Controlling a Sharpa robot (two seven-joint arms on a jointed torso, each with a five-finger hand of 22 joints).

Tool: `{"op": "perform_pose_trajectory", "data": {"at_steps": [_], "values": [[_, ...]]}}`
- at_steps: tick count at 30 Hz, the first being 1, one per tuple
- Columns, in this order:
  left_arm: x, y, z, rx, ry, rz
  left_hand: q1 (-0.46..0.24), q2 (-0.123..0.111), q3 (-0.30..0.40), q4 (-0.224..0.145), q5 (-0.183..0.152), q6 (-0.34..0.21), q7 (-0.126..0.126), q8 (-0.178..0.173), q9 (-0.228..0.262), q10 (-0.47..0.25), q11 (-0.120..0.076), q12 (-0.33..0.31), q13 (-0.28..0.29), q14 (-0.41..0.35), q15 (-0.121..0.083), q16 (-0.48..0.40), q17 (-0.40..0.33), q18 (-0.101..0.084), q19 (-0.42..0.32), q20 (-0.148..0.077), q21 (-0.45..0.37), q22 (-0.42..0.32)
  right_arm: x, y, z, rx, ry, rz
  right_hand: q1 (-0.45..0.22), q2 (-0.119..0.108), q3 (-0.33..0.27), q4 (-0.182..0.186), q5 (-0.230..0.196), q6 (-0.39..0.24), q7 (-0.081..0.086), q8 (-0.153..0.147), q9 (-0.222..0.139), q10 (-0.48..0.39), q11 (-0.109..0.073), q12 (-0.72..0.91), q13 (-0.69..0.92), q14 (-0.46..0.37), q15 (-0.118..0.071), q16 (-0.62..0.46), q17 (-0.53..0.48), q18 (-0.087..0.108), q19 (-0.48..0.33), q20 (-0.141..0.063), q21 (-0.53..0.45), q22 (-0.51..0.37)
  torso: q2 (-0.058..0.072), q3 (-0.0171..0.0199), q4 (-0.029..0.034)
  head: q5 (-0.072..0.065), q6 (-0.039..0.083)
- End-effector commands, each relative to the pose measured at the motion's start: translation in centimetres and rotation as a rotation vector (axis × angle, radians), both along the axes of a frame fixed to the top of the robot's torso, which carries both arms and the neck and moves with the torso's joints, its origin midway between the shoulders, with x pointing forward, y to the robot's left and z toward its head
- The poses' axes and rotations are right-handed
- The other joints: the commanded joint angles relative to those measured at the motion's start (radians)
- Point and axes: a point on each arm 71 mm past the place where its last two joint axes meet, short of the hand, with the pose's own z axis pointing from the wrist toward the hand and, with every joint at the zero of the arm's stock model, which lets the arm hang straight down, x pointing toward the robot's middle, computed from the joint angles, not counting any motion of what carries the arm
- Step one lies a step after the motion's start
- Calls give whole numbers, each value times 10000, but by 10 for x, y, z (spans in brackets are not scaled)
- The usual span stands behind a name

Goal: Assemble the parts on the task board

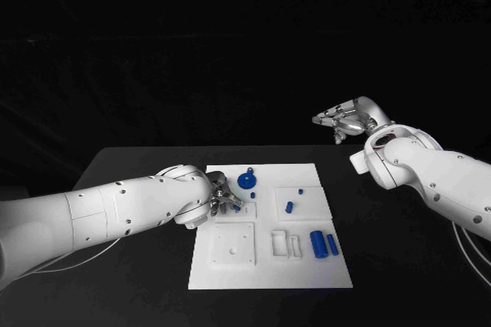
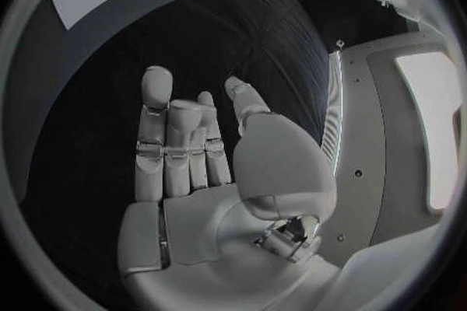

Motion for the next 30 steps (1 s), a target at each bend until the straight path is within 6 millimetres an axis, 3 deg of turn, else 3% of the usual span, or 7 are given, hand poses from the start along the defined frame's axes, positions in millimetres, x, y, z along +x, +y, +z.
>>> {"op": "perform_pose_trajectory", "data": {"at_steps": [1,30], "values": [[0,-2,1,66,-129,-93,100,18,1708,-1655,52,401,-323,26,25,529,-181,31,-7,46,-24,-70,9,-10,65,-7,50,181,0,1,1,7,-15,13,-45,79,-64,22,32,-64,-4,-41,-11,-42,-11,-60,-15,1,43,-49,-9,130,381,63,-45,-8,-3,-3,4,10,-9],[-1,0,-2,417,106,-500,130,7,1733,-1670,53,405,-317,25,10,527,-176,17,-39,46,-12,-101,40,7,37,11,57,182,2,3,-1,9,64,55,-61,99,-128,39,55,-65,-5,-42,-12,-49,-11,-53,-47,5,41,-56,-12,129,380,61,-42,-49,-3,-13,2,12,-30]]}}
